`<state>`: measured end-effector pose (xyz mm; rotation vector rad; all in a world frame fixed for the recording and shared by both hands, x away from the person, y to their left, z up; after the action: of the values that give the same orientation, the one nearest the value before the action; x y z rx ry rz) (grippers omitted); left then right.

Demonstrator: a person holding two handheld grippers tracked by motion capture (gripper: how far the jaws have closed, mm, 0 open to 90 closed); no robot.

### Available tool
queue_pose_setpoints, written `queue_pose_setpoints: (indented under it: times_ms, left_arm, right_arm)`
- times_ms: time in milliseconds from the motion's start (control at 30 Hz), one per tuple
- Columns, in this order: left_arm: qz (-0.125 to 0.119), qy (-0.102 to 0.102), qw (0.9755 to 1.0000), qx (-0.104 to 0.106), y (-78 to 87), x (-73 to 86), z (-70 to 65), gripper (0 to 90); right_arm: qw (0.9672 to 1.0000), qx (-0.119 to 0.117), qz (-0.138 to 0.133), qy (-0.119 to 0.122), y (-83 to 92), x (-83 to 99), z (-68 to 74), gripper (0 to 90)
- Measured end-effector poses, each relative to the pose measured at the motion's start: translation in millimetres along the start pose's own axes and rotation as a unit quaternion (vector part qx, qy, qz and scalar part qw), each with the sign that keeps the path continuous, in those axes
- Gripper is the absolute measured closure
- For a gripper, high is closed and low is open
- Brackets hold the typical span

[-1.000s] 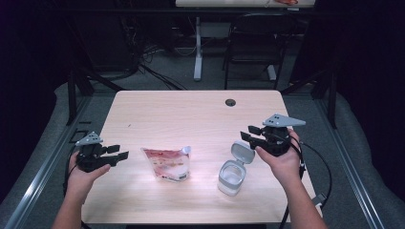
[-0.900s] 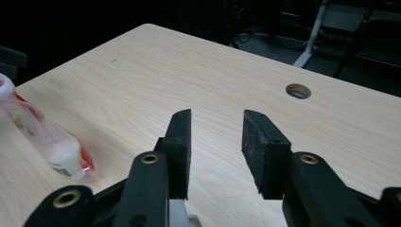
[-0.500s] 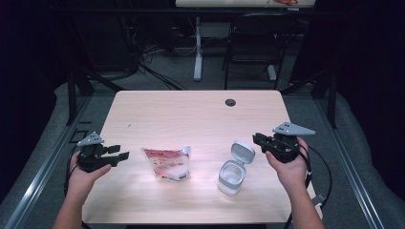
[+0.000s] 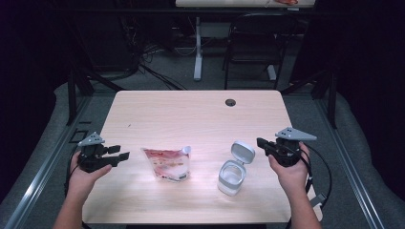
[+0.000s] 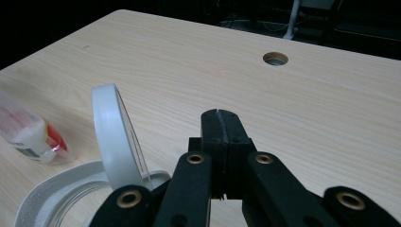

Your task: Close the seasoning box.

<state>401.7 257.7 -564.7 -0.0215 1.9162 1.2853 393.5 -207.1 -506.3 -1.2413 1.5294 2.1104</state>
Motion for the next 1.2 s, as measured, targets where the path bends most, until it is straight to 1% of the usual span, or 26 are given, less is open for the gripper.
queue_pose_setpoints:
  times_ms: [400, 667, 867, 1133, 1200]
  left_arm:
    - [0.001, 0.0, 1.0, -0.004, -0.8, 0.4, 0.5, 44.6]
    - [0.002, 0.0, 1.0, -0.005, -0.9, 0.5, 0.6, 44.5]
    - [0.002, -0.001, 1.0, -0.005, -1.0, 0.6, 0.6, 44.5]
    - [0.001, 0.001, 1.0, -0.005, -0.6, 0.6, 0.8, 44.5]
    - [0.001, 0.0, 1.0, -0.005, -0.7, 0.6, 0.8, 44.5]
  right_arm:
    - [1.0, -0.007, 0.002, -0.004, -1.9, 5.7, 1.4, 90.0]
    - [0.9999, -0.013, 0.003, -0.003, -2.8, 9.1, 5.3, 90.0]
    - [0.9999, -0.016, 0.001, 0.0, -2.8, 10.4, 9.9, 90.0]
    - [0.9997, -0.025, 0.001, 0.006, -4.0, 13.1, 19.3, 90.0]
    - [0.9995, -0.031, 0.003, 0.007, -5.4, 15.9, 24.3, 90.0]
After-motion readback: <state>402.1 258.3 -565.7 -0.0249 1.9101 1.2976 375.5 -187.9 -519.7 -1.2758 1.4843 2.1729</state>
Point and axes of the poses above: each handheld gripper's, and its own axes: y roughly backward along the jaws, x roughly out of its underside, z roughly to its left, the point moved 10 cm from there along -y, roughly forward along the jaws, and after that the axes turned 11 degrees about z, right-handed, at the moved point
